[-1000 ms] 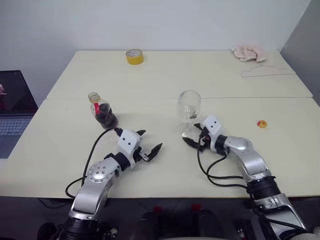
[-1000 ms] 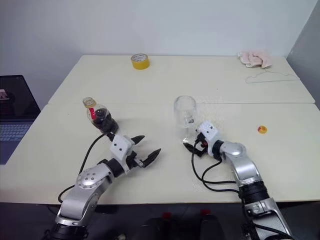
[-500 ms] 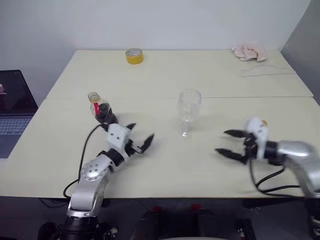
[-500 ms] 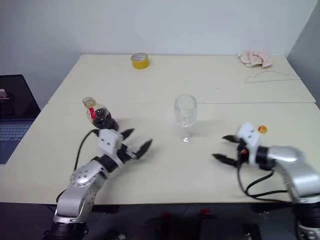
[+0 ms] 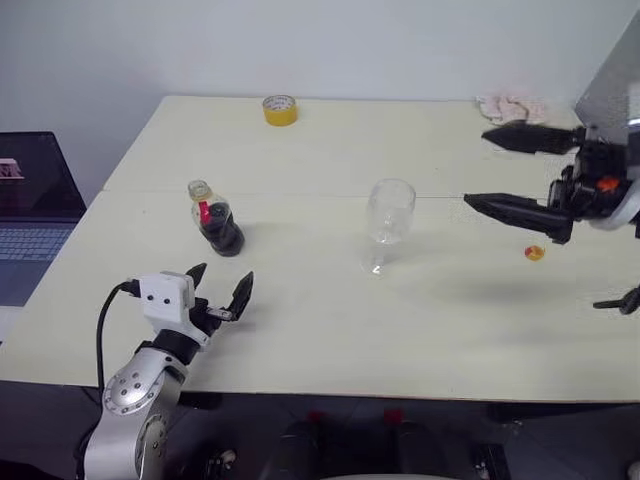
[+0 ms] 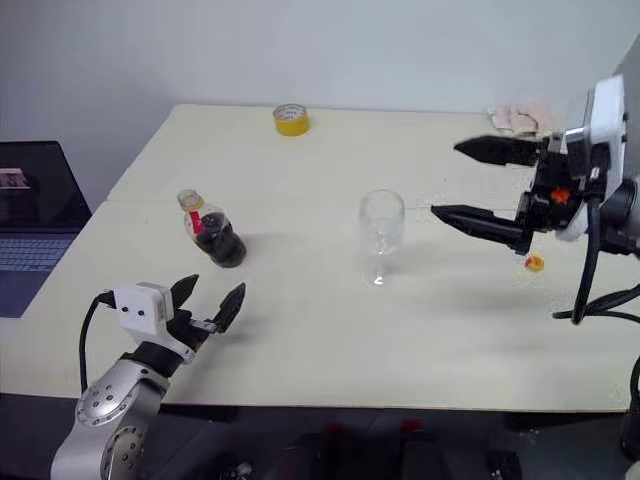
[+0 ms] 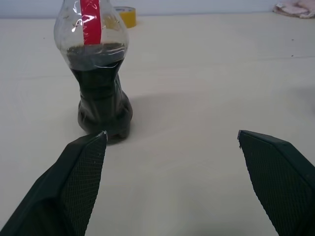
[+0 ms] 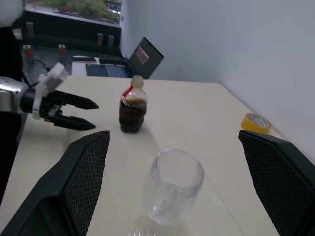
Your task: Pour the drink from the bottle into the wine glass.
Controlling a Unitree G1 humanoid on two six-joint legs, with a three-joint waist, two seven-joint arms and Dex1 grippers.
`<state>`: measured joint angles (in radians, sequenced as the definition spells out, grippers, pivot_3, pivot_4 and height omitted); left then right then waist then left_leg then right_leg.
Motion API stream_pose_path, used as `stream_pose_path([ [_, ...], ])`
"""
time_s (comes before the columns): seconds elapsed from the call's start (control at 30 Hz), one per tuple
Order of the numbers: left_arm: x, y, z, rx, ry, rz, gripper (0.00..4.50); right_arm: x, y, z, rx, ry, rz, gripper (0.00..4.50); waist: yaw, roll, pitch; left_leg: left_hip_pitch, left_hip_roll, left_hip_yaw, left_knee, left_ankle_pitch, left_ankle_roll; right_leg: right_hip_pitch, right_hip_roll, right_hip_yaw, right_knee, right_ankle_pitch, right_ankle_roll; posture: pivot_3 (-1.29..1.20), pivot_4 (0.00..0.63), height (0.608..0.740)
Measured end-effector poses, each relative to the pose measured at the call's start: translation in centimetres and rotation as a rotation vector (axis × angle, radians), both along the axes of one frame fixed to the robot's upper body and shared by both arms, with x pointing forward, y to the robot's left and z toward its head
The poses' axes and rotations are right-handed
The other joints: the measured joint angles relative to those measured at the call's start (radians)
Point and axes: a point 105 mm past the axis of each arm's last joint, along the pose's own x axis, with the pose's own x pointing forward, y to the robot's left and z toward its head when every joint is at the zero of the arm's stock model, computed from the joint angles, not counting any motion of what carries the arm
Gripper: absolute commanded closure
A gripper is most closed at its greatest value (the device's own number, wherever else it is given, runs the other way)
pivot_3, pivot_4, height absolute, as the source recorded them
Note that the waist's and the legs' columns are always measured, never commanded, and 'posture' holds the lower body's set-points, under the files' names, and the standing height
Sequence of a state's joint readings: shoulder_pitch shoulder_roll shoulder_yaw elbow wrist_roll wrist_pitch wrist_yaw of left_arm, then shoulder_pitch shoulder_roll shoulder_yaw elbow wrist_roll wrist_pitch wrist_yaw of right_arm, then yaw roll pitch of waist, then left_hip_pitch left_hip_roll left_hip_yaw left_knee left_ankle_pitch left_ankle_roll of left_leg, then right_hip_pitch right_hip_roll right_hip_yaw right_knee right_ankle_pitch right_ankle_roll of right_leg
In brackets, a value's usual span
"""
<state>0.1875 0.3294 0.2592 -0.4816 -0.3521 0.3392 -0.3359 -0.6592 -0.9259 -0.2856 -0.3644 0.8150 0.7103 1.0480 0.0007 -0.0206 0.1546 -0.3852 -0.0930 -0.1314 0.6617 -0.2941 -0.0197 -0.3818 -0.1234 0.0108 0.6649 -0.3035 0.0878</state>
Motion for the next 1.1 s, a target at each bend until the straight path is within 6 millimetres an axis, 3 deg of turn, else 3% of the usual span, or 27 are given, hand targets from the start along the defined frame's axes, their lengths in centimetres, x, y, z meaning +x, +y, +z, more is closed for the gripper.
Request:
stream_pose_path([
  [0.2,0.6,1.1,0.3,0.019,-0.011,0.051,0.00,-0.1,1.6,-0.5,-0.041,0.018,0.075,0.02,0.002,0.000,0.000,0.000,0.000,-0.001,0.001,0.000,0.000,0.001,0.000,-0.001,0.000,0.000,0.000,0.00,0.150,0.740],
  [0.73,4.8,2.4,2.3,0.069,-0.055,0.127,0.00,0.3,1.6,-1.5,-0.062,0.049,0.066,0.02,0.000,0.000,0.000,0.000,0.000,-0.001,0.001,0.000,0.000,0.001,0.000,-0.001,0.000,0.000,0.000,0.00,0.150,0.740],
  [1.1,6.9,2.0,1.3,0.076,-0.012,0.126,0.00,0.2,1.8,-1.5,-0.069,0.050,0.062,0.02,0.000,0.000,0.000,0.000,-0.001,-0.001,0.001,0.000,0.000,0.001,0.000,-0.002,0.000,0.000,0.001,0.00,0.150,0.740],
])
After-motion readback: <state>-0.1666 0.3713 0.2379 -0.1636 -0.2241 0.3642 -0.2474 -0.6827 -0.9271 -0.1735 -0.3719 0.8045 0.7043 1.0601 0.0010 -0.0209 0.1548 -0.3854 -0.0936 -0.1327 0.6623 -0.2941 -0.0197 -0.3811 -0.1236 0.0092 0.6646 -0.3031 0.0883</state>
